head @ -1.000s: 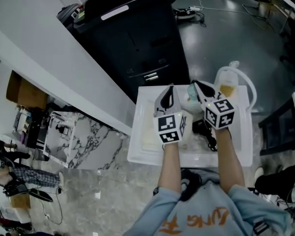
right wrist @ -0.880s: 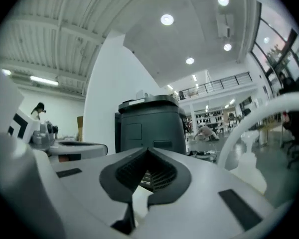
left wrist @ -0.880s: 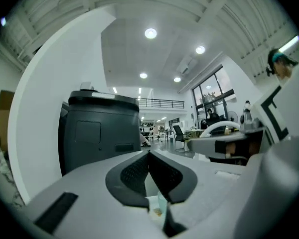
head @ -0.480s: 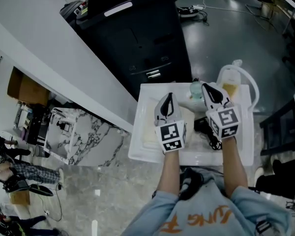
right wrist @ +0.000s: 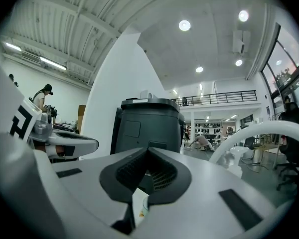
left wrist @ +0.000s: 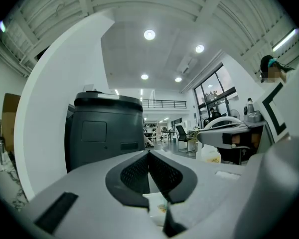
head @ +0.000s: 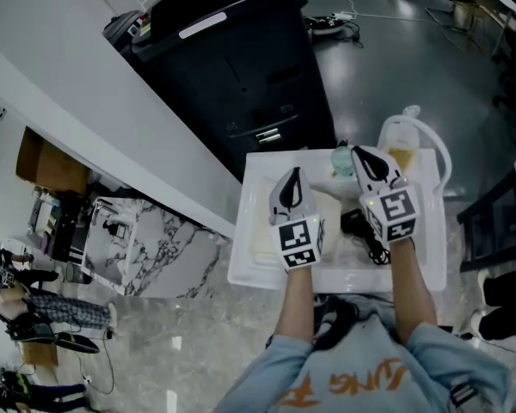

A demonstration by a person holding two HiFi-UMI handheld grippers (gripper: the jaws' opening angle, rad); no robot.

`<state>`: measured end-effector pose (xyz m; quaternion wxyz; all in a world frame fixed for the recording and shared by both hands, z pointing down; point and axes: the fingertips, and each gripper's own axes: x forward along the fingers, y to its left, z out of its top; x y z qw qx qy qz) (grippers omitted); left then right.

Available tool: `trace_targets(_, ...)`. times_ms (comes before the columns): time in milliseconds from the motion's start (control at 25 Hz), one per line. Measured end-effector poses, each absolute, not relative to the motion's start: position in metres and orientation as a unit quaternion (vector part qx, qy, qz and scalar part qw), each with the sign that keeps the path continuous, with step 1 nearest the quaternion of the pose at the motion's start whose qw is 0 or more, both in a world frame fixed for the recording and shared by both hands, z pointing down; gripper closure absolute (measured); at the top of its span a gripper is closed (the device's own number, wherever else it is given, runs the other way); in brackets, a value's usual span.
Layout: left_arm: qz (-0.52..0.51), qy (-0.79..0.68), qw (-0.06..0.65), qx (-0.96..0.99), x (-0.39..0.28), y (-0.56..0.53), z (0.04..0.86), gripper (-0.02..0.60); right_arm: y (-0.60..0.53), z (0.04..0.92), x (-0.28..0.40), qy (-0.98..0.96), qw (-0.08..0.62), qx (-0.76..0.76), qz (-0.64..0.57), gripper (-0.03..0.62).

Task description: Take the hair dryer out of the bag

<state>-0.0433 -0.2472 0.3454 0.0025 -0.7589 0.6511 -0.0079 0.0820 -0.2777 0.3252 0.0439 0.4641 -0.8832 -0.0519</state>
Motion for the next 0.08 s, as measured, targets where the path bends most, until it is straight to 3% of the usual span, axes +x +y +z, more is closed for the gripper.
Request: trace_targets(80,-0.009,0.649,0.004,-0.761,-0.0432,-0.2475,0.3438,0.579,-0.2782,0.3255,0.0823,-0.882,0.047,0.466,-0.052,0.597)
